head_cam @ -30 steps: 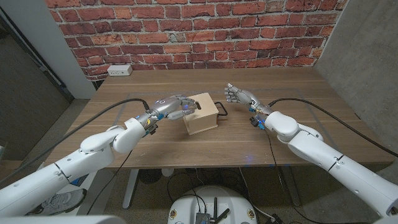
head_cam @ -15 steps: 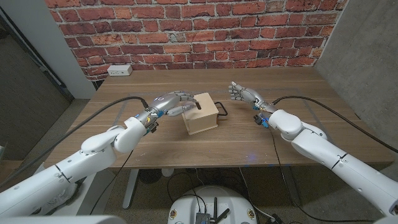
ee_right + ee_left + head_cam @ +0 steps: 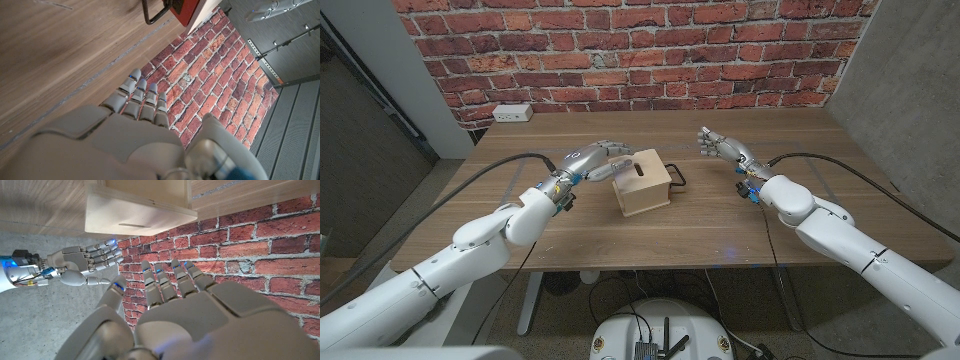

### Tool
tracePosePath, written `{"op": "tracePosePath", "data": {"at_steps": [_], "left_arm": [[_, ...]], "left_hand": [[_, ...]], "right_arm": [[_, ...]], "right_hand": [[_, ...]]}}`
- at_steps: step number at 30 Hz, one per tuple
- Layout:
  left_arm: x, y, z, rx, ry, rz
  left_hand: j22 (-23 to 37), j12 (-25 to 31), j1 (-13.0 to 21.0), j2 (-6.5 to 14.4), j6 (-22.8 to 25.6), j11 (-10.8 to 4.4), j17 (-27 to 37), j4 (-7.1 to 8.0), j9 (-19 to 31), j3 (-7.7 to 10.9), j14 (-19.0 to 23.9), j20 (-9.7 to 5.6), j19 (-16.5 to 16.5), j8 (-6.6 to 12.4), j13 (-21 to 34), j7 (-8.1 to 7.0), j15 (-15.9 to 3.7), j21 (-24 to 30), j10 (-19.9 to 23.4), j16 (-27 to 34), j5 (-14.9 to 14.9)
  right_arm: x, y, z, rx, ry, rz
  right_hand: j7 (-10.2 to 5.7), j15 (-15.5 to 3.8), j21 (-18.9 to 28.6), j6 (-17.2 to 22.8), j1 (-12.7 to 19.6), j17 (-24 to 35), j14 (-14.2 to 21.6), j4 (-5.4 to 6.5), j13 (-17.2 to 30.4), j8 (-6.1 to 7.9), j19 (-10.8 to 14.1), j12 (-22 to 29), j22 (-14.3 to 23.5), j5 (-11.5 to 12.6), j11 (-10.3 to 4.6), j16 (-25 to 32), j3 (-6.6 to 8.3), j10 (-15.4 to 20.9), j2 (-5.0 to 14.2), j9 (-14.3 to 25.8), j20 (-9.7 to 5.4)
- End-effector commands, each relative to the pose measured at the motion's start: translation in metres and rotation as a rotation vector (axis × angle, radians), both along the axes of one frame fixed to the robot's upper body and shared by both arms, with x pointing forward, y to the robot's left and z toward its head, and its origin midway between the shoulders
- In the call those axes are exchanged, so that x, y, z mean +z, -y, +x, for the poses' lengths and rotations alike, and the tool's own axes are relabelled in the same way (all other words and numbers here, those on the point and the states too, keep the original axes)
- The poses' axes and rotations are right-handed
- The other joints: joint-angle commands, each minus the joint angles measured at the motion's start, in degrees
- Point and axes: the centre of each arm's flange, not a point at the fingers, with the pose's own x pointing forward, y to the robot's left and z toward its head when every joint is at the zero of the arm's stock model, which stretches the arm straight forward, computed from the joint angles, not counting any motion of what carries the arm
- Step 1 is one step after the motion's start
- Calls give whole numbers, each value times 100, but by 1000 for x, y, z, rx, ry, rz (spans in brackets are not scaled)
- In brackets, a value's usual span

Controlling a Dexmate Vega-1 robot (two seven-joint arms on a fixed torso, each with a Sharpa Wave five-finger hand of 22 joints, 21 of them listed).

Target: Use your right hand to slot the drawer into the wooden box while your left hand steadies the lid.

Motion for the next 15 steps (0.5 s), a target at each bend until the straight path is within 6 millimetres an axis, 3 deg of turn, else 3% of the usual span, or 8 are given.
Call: {"op": "tracePosePath", "data": {"at_steps": [1,9,15], "left_arm": [[6,-9,12,-15,2,-97],[1,-7,24,-2,-18,-235],[-7,-3,30,25,-35,-360]], "left_hand": [[8,-6,47,218,-44,14,2,-35,19,40,-16,-814,60,-6,14,13,-863,16,-47,-4,35],[4,-8,96,217,-99,58,-4,-104,20,40,-68,-796,90,-11,14,56,-810,16,-113,-7,37],[2,1,122,224,-115,49,-5,-141,21,34,-74,-778,117,-7,15,67,-789,18,-131,2,36]], "right_arm": [[-2,14,-1,-38,24,71],[-4,25,0,-44,33,121],[-11,30,7,-27,18,172]], "right_hand": [[-40,-3,1,49,25,3,-25,-34,14,14,-13,-10,7,-19,21,-36,23,-38,199,10,8],[-39,-76,-16,85,26,-2,-19,-51,14,20,27,10,8,-24,27,-30,33,-4,188,11,-10],[-46,-26,-62,107,23,-14,-94,-55,13,22,-29,8,8,-27,22,-63,48,-21,189,11,-3]]}}
